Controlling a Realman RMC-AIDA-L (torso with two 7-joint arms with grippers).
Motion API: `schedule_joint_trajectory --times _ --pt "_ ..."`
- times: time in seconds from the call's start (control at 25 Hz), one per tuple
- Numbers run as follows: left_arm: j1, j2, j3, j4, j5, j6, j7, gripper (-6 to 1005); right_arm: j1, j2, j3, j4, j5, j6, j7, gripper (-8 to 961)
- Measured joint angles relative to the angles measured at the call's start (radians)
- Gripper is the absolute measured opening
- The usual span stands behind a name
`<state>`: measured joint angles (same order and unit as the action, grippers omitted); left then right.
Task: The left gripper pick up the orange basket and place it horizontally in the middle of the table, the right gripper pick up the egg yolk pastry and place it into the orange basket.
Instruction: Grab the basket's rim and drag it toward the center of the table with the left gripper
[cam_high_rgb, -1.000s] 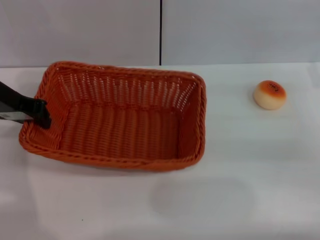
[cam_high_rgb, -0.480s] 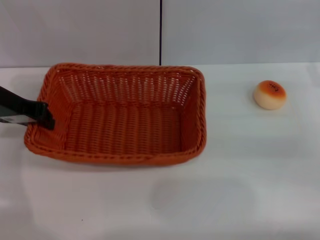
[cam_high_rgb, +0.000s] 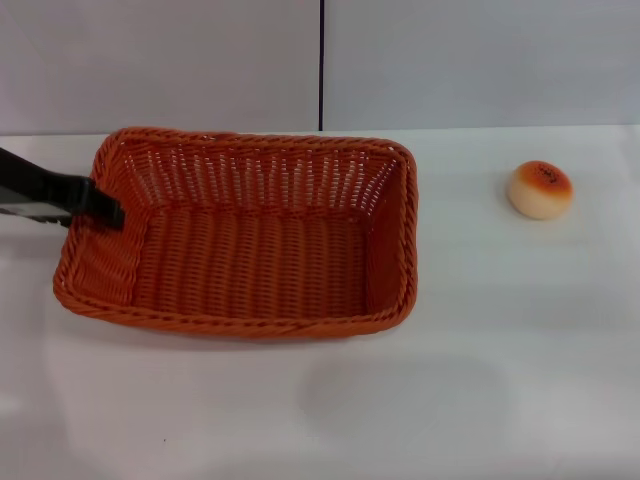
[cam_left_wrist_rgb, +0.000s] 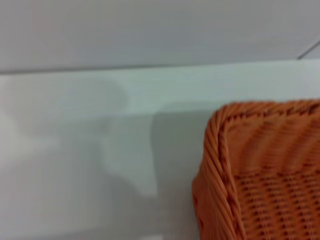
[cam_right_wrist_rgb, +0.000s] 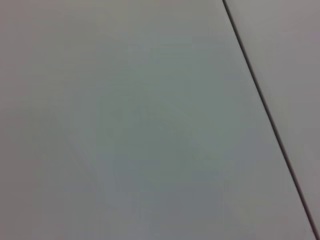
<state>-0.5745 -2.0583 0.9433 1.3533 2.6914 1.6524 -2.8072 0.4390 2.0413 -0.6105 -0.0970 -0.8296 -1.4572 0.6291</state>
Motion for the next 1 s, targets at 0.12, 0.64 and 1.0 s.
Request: schedule_joint_trajectory --times 0.12,0.64,1.0 --pt "0.003 0.000 -0.020 0.017 -0.003 0.000 0.015 446 -0.010 0.000 -0.001 -0.004 -0.007 -0.001 0.010 614" --pt "0.262 -0.008 -0.013 0.122 -0.462 -0.308 0.365 802 -0.168 0.030 0.001 -0.529 -0.447 0.268 0.685 614" --pt "0.521 -0.008 0.211 0.063 -0.907 -0.726 0.875 802 -0.100 -0.006 0.027 -0.893 -1.138 0.141 1.355 614"
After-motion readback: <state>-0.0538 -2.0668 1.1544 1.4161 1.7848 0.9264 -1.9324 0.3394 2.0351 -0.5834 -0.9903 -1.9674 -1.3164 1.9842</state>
